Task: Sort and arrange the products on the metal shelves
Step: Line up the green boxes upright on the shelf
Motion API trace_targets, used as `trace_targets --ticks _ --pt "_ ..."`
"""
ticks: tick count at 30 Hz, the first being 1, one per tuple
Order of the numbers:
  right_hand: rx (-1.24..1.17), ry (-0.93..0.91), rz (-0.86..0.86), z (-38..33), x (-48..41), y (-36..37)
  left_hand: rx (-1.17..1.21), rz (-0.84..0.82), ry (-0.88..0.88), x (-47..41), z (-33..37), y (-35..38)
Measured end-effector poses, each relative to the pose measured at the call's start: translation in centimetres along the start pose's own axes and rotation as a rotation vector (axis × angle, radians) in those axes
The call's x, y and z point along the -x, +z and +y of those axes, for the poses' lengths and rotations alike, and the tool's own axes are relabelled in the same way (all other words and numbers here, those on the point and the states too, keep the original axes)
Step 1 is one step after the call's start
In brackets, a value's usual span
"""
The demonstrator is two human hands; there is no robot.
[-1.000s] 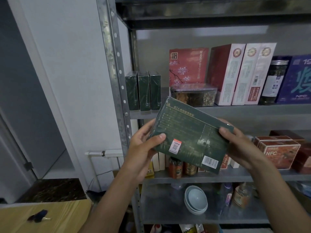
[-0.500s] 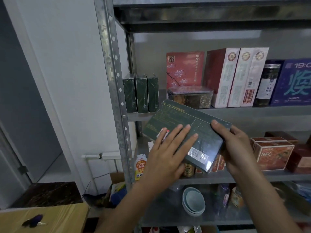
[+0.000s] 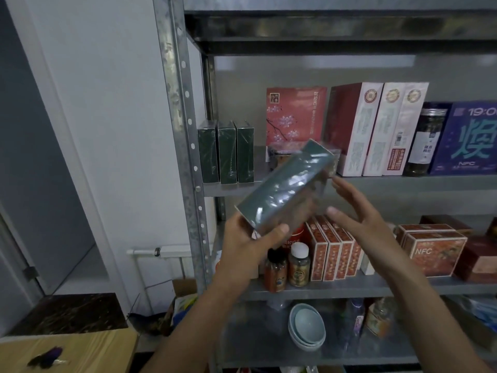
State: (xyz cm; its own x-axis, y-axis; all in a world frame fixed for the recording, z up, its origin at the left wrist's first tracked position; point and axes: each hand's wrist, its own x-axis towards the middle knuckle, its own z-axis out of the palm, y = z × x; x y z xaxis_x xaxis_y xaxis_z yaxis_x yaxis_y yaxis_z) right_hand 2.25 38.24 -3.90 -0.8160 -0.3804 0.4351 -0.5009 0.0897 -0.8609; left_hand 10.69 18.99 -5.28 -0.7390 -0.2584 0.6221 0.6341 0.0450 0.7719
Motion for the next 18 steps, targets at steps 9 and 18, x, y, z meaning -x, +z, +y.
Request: trace_targets --ticks 9,18 --pt "-0.149 -0.023 0.003 1.1 0.1 0.3 0.661 0.18 -0.39 -2.3 -0.1 -1.3" --pt "-0.27 -0.219 0.144 -0.6 1.6 2.6 0.436 0.037 -0.463 -4.0 -1.0 -1.1"
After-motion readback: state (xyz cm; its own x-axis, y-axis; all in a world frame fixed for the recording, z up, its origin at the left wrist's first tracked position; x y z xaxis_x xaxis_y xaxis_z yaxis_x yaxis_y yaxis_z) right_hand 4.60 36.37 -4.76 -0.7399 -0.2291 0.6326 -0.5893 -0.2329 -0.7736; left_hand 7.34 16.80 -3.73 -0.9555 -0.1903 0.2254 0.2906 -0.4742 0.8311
